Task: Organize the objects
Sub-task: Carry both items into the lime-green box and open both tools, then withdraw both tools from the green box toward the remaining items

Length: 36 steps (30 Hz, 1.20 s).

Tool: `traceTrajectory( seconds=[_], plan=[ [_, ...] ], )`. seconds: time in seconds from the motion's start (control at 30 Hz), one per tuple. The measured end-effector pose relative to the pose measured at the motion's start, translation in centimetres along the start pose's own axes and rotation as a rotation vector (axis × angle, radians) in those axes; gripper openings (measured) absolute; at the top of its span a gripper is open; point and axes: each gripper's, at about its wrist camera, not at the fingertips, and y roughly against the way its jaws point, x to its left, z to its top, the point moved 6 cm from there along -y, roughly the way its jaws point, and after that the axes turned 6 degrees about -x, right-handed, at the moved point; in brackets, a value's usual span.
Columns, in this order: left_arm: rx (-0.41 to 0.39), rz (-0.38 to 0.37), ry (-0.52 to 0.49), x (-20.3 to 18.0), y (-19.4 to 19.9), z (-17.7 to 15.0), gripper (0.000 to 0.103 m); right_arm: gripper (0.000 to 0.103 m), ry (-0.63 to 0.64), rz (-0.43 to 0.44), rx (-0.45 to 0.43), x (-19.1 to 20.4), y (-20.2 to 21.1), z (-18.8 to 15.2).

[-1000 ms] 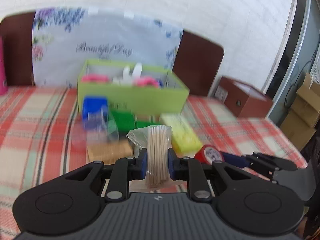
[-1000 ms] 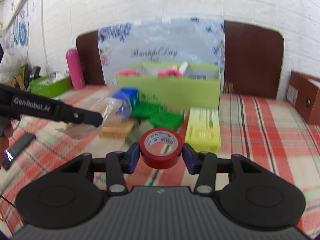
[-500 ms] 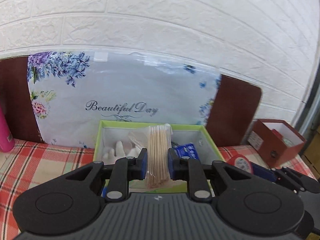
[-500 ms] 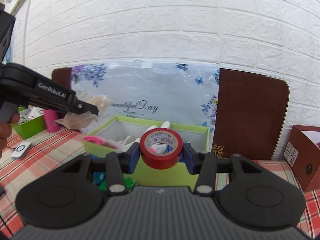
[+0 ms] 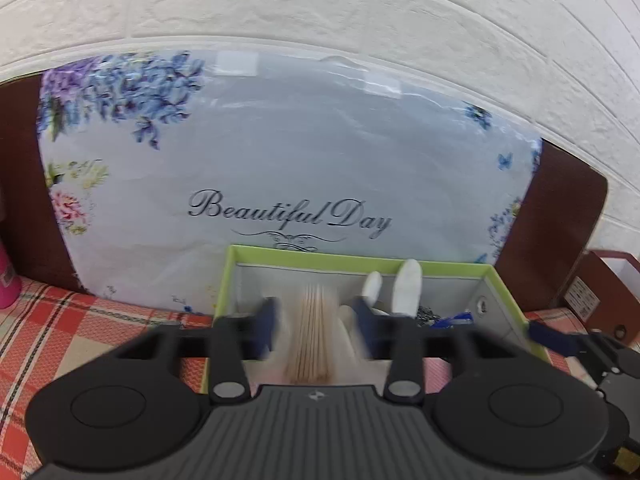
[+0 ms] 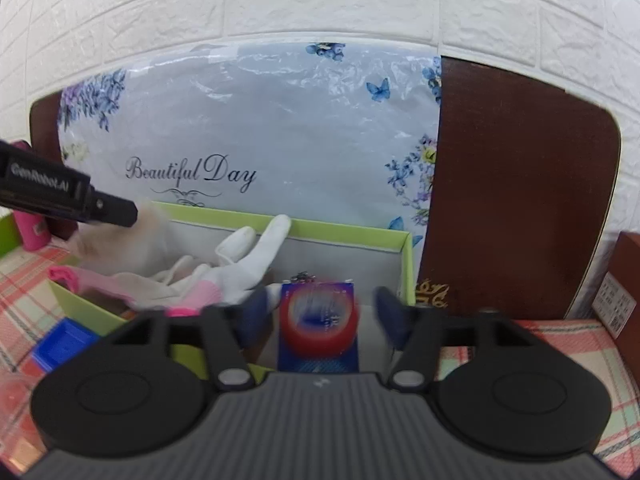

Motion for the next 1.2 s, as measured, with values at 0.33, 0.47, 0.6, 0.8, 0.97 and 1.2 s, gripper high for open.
traceTrajectory(
  seconds=[0.33, 0.47, 0.6, 0.8, 0.97, 1.2],
  plan=[
    [-0.012, 0.041, -0.007, -0.2, 2.5, -0.7, 0.082, 0.103, -0.038, -0.01, -0.034, -0.7, 2.7, -0.3],
    [-0.023, 0.047, -0.015, -0.8, 4.6, -0.5, 0.082, 0.103, -0.063, -0.008, -0.047, -0.8, 4.8, 0.4],
    [-0.056, 0.076, -0.046, -1.6, 7.9, -0.3, 0.082, 0.103, -0.091, 0.029, -0.072, -0.6, 7.7, 1.0],
    [-0.055, 0.088, -0.06, -2.4, 12.8, -2.1, 0.082, 0.103, -0.11, 0.067, -0.114, 0.0, 12.7, 1.1],
    [-0.045, 0.092, -0.038, -2.4, 15.5, -4.9, 0.082, 0.103, -0.137, 0.098, -0.099, 0.3, 16.0, -1.1],
    [0.028, 0.086, -0.026, -2.4, 17.0, -9.2, 0.082, 0.103, -0.117, 0.089, -0.035, 1.6, 19.2, -5.5]
  ],
)
